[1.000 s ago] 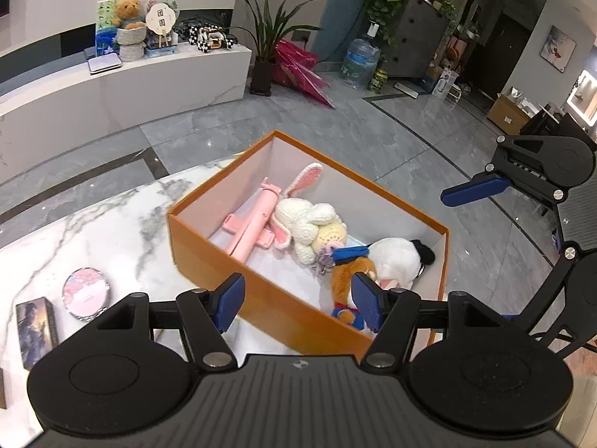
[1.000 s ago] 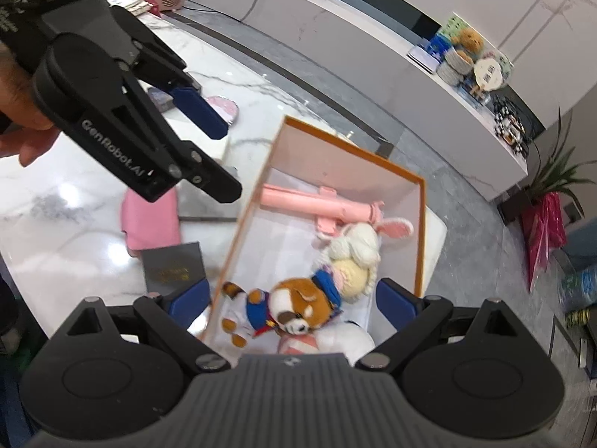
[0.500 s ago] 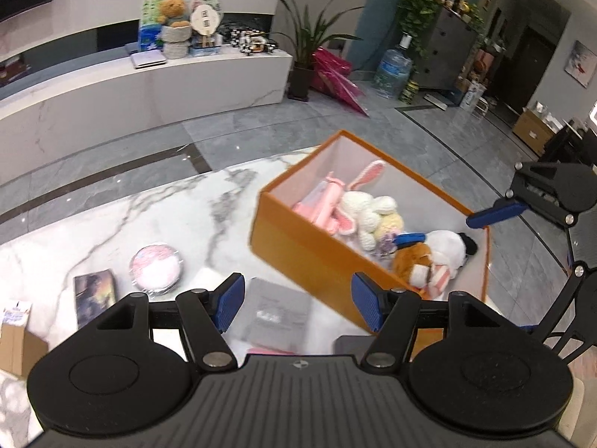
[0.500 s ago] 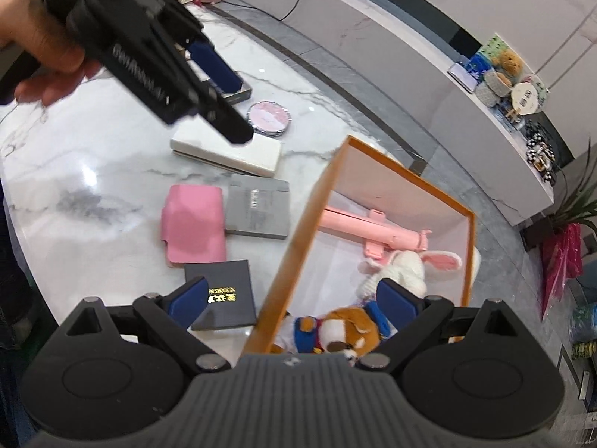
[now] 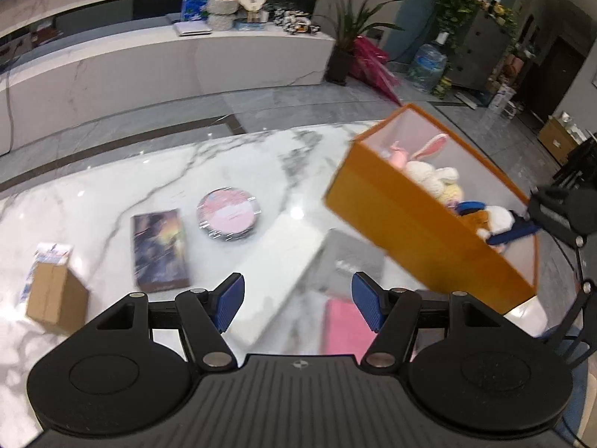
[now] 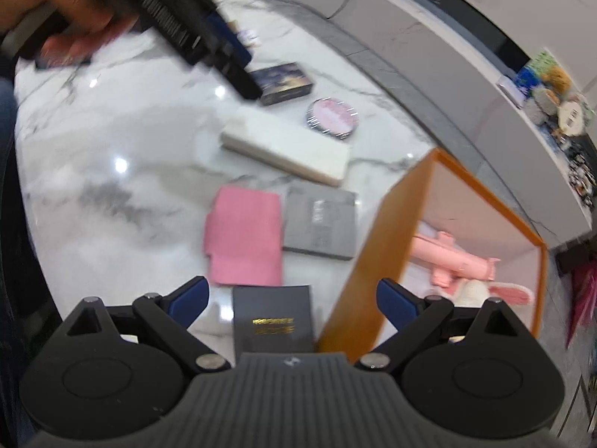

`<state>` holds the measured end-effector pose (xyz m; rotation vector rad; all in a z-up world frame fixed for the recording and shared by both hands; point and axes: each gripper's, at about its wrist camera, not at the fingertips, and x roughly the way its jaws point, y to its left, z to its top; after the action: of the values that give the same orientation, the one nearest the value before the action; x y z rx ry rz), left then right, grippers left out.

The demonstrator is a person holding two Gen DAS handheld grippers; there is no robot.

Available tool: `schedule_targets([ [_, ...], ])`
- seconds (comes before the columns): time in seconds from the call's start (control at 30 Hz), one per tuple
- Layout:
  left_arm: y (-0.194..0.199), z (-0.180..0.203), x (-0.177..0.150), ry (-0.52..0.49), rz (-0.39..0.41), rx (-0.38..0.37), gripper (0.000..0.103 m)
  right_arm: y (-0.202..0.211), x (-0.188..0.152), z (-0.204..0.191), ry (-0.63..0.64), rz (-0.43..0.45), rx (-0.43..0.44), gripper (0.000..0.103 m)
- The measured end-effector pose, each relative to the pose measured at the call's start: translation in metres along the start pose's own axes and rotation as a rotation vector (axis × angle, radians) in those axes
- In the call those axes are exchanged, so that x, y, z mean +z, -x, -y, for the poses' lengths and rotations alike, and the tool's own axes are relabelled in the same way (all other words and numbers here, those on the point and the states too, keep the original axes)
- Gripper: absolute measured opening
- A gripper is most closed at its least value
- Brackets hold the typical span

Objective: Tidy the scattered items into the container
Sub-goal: 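Move both tools back over the table toward the small boxes, then grasp the kraft-paper box with the left tool while the right tool grasps the black box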

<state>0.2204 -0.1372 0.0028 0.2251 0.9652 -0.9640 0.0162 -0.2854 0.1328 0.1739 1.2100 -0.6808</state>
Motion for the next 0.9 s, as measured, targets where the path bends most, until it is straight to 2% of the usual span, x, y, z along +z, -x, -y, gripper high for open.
schedule_targets([
  [0.17,0.006,-0.036,-0.011,0.053,-0.004,0.039,0.075,-0.026,-0.007,-0.012,0.027,-0.046,0.032,0.097],
  [0.43,0.017,-0.082,-0.023,0.113,-0.011,0.074,0.075,-0.067,-0.014,-0.011,0.027,-0.132,0.068,0.097],
  [0.6,0.03,-0.106,-0.019,0.105,-0.012,0.131,0.075,-0.082,-0.01,-0.016,0.099,-0.151,0.027,0.102],
  [0.8,0.042,-0.141,-0.014,0.103,-0.023,0.224,0.075,-0.095,-0.005,-0.02,0.17,-0.195,-0.024,0.102],
  [0.9,0.038,-0.155,-0.014,0.105,-0.039,0.245,0.075,-0.097,-0.001,-0.022,0.184,-0.207,-0.002,0.101],
])
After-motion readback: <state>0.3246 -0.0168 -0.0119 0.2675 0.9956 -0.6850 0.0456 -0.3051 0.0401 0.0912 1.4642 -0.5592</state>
